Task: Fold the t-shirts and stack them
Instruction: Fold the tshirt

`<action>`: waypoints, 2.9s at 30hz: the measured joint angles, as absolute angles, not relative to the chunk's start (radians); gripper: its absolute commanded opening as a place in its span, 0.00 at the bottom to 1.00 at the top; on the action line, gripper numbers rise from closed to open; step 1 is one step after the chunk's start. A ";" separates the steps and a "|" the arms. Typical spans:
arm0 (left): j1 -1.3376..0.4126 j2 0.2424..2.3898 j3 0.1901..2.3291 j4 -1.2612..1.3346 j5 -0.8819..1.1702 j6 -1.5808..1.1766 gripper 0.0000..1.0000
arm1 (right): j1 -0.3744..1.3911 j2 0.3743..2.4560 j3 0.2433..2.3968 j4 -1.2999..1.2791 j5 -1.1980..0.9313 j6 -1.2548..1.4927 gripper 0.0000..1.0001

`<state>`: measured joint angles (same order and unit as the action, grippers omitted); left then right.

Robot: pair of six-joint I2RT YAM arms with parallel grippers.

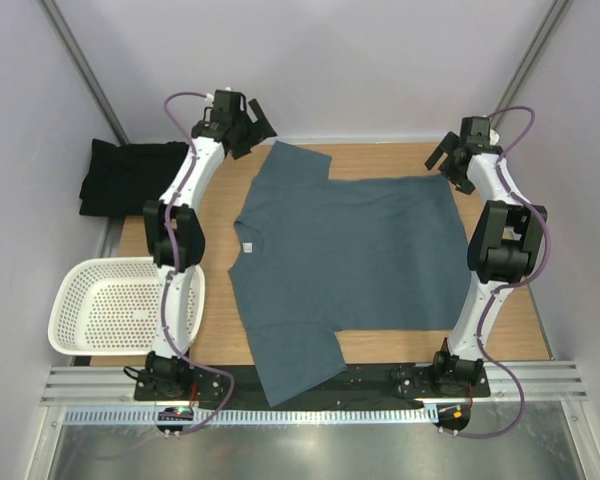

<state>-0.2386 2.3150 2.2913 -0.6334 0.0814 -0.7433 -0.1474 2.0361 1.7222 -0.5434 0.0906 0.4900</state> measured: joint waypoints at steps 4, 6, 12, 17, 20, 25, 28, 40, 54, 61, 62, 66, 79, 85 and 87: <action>-0.218 2.513 2.486 -0.537 0.102 -0.752 0.89 | -0.147 2.100 1.766 -0.522 0.098 0.456 0.99; -0.213 2.551 2.477 -0.471 0.101 -0.753 0.88 | -0.148 2.141 1.797 -0.509 0.095 0.447 1.00; -0.209 2.629 2.469 -0.347 0.094 -0.755 0.84 | -0.147 2.282 1.934 -0.489 0.065 0.447 1.00; -0.219 2.614 2.365 -0.297 0.133 -0.758 0.83 | -0.147 2.306 1.942 -0.490 0.050 0.459 1.00; -0.238 2.588 2.270 -0.307 0.139 -0.749 0.82 | -0.147 2.301 1.927 -0.474 0.043 0.466 1.00; -0.284 2.491 2.150 -0.349 0.143 -0.698 0.82 | -0.147 2.255 1.832 -0.488 0.039 0.455 1.00; -0.308 2.374 2.061 -0.387 0.132 -0.665 0.82 | -0.147 2.210 1.777 -0.505 0.039 0.441 1.00; -0.387 2.129 1.876 -0.443 0.053 -0.615 0.80 | -0.147 2.067 1.536 -0.485 0.039 0.427 0.99; -0.423 2.087 1.542 -0.507 0.037 -0.595 0.77 | -0.144 1.924 1.282 -0.405 0.080 0.420 1.00; -0.432 2.034 1.464 -0.517 0.037 -0.589 0.77 | -0.144 1.860 1.196 -0.412 0.108 0.416 1.00; -0.437 2.020 1.446 -0.524 0.038 -0.589 0.77 | -0.144 1.858 1.193 -0.417 0.111 0.415 1.00; -0.459 1.983 1.403 -0.576 0.039 -0.585 0.77 | -0.144 1.857 1.198 -0.442 0.121 0.409 1.00; -0.461 2.195 2.127 -0.787 -0.005 -0.521 0.81 | -0.146 2.045 1.761 -0.638 0.131 0.403 0.99; -0.390 2.272 2.296 -0.730 -0.037 -0.574 0.81 | -0.154 2.187 1.944 -0.675 0.194 0.448 0.95; -0.366 2.304 2.296 -0.703 -0.052 -0.577 0.82 | -0.155 2.235 1.944 -0.694 0.215 0.456 0.90</action>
<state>-0.3664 2.3039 2.2959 -0.7029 -0.0517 -0.5774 -0.1555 2.2349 1.9442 -0.6945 0.2153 0.4557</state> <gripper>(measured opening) 0.814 0.937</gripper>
